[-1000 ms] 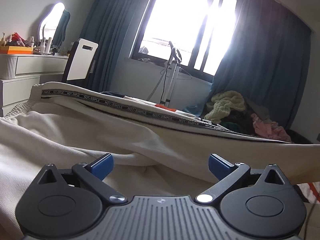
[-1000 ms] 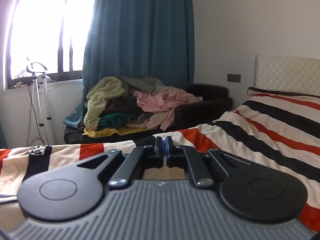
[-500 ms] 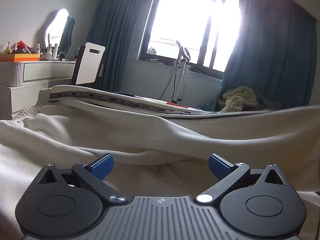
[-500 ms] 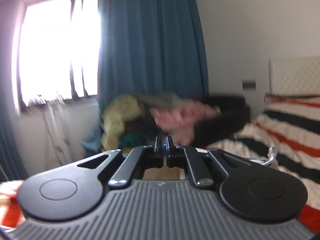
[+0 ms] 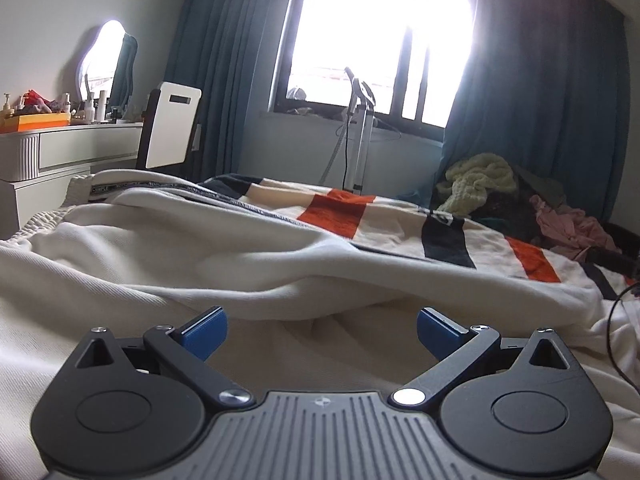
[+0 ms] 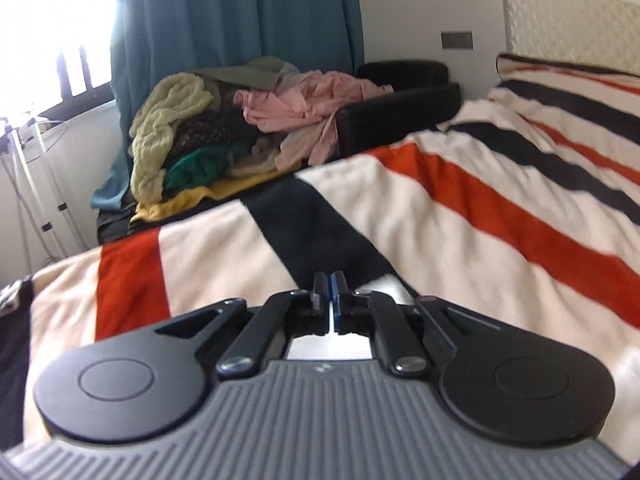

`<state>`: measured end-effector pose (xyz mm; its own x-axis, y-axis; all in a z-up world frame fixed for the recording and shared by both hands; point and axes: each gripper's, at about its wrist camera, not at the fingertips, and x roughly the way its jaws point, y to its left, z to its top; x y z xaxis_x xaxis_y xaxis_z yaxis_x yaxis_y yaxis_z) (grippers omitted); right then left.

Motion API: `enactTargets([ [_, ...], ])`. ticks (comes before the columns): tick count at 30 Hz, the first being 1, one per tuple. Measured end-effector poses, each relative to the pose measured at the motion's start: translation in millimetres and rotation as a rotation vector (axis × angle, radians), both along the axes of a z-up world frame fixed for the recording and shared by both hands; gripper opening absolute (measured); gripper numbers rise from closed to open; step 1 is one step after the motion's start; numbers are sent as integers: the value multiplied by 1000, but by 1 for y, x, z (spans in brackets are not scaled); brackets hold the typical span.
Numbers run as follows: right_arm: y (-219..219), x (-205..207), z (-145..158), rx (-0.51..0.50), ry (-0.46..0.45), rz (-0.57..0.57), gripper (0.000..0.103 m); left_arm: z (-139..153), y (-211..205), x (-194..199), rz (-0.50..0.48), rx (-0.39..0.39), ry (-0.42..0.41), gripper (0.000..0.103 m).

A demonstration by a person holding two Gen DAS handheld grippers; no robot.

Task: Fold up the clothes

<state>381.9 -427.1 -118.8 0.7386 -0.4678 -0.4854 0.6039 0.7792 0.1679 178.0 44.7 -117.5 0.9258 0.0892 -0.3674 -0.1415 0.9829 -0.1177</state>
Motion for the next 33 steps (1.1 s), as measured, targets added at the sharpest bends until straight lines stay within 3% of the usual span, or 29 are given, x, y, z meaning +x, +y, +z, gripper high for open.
enactTargets([
  [1,2,-16,2,27,0,21,8,0,0,0,0,3,0,102],
  [3,7,-47,7,82,-2,65,28,1,-1,-3,-1,7,-7,102],
  [4,9,-64,10,113,-15,93,58,3,0,-5,-2,9,-13,102],
  [5,10,-81,14,145,-43,123,80,5,-1,-9,-4,11,-20,102],
  [6,13,-101,17,175,-91,144,80,6,-1,-12,-5,14,-27,102],
  [8,21,-138,19,228,-166,169,79,9,-2,-18,-8,20,-34,102],
  [10,23,-159,20,285,-144,180,79,12,-5,-24,-11,18,-27,102],
  [12,16,-167,16,401,-106,148,80,14,-8,-29,-18,12,-19,102],
  [14,0,-168,4,523,-107,121,73,16,-11,-35,-23,13,-13,102],
  [16,-10,-167,-10,575,-118,125,73,17,-14,-40,-22,15,-12,102],
  [19,-11,-144,-31,493,-34,251,73,16,-20,-43,-25,38,-15,102],
  [21,-1,-131,-37,343,62,268,70,14,-24,-45,-28,64,-22,102],
  [24,0,-125,-41,216,62,248,70,11,-28,-44,-31,87,-18,102],
  [27,-17,-125,-46,220,35,191,68,6,-32,-40,-39,106,-10,102],
  [30,-28,-117,-48,220,23,172,49,1,-34,-36,-53,118,-2,102],
  [31,-31,-115,-47,228,14,170,32,-1,-35,-36,-58,125,3,102],
  [32,-34,-112,-43,238,0,169,21,-2,-36,-35,-63,131,5,102],
  [33,-37,-111,-37,242,-26,167,20,-3,-36,-35,-65,135,5,102],
])
